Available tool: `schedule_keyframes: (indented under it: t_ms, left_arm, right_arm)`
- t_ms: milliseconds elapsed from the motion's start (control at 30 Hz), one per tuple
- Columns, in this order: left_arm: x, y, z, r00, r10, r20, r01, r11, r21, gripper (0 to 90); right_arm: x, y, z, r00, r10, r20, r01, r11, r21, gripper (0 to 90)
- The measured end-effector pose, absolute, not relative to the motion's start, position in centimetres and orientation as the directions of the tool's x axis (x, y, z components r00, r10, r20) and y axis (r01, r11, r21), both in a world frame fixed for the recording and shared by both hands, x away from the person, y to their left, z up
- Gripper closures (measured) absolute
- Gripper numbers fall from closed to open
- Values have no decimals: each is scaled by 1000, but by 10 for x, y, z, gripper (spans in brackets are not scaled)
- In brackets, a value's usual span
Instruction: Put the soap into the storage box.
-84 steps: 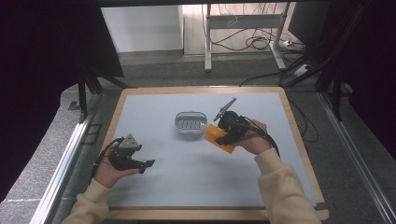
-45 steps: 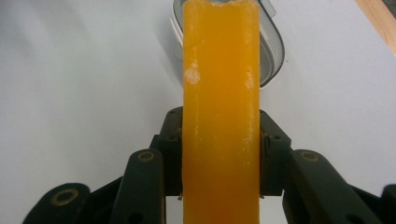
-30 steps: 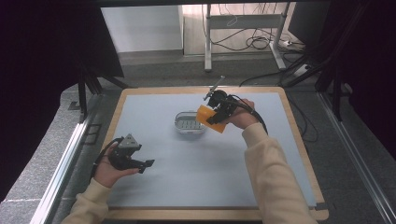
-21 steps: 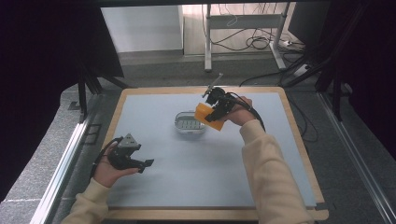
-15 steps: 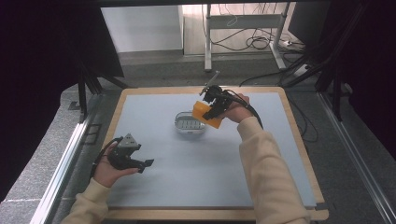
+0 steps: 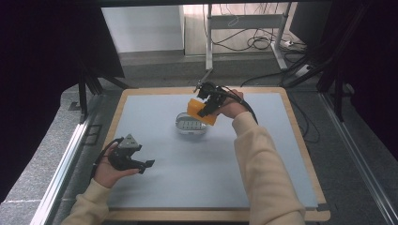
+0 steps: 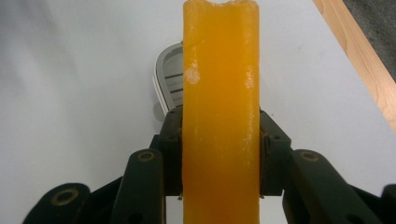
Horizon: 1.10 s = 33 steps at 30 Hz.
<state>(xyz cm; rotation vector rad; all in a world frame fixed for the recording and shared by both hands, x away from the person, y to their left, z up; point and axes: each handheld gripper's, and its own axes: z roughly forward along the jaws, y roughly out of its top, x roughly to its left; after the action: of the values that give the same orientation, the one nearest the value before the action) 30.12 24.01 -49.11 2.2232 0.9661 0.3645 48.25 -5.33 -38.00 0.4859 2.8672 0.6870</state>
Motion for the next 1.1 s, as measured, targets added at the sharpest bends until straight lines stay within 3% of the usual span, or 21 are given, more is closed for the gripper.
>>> schedule_keyframes:
  t_ms: [1100]
  left_arm:
    - [301, 239, -492, 691, 723, -22, 538, -493, 683, 182]
  right_arm:
    - [512, -12, -413, -974, 217, -60, 178, 907, 381, 617]
